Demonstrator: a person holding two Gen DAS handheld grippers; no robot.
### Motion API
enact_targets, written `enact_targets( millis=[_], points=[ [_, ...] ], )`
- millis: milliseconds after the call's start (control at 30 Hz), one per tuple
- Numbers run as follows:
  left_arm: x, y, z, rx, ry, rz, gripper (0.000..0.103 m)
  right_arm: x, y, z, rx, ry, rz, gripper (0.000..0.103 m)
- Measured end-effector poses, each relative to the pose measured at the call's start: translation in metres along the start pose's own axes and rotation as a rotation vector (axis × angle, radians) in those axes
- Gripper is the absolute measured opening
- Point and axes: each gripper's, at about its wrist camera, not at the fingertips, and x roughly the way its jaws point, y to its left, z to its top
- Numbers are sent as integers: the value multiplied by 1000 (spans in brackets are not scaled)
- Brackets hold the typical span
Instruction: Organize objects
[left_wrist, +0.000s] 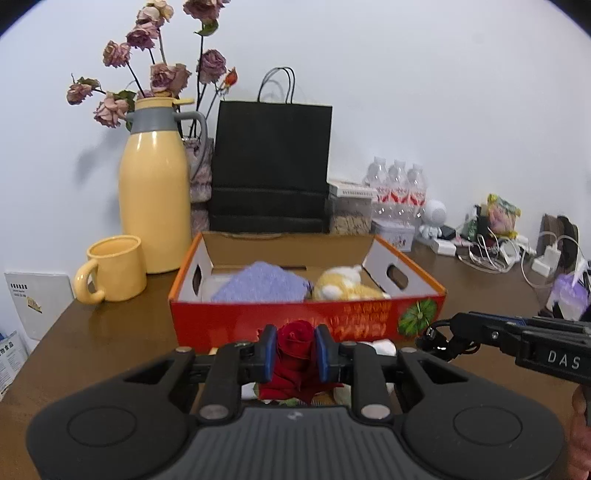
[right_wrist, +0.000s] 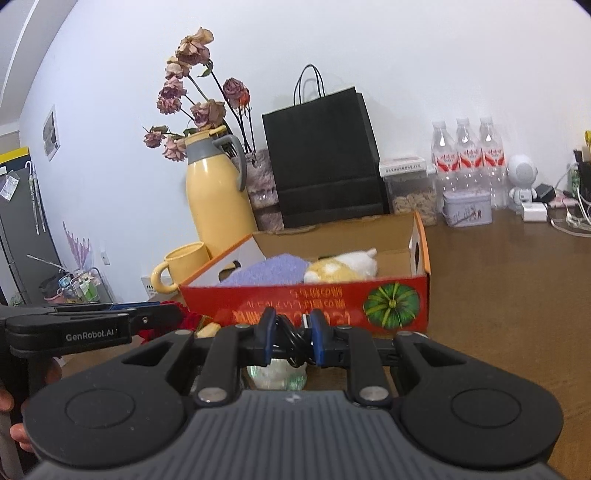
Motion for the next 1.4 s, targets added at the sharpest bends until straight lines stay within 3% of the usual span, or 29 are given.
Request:
enact_targets(
  millis=[300,833,1400],
  points=[
    [28,4,28,-13,-34,7,21,29,0,28,-32,-37,-19,21],
    [118,16,79,-56,-46,39,21,112,-27,66,-73,-54,-125,21],
    [177,25,83,-10,14,83,23,168,-47,72,-119,-11,-200,21]
  ],
)
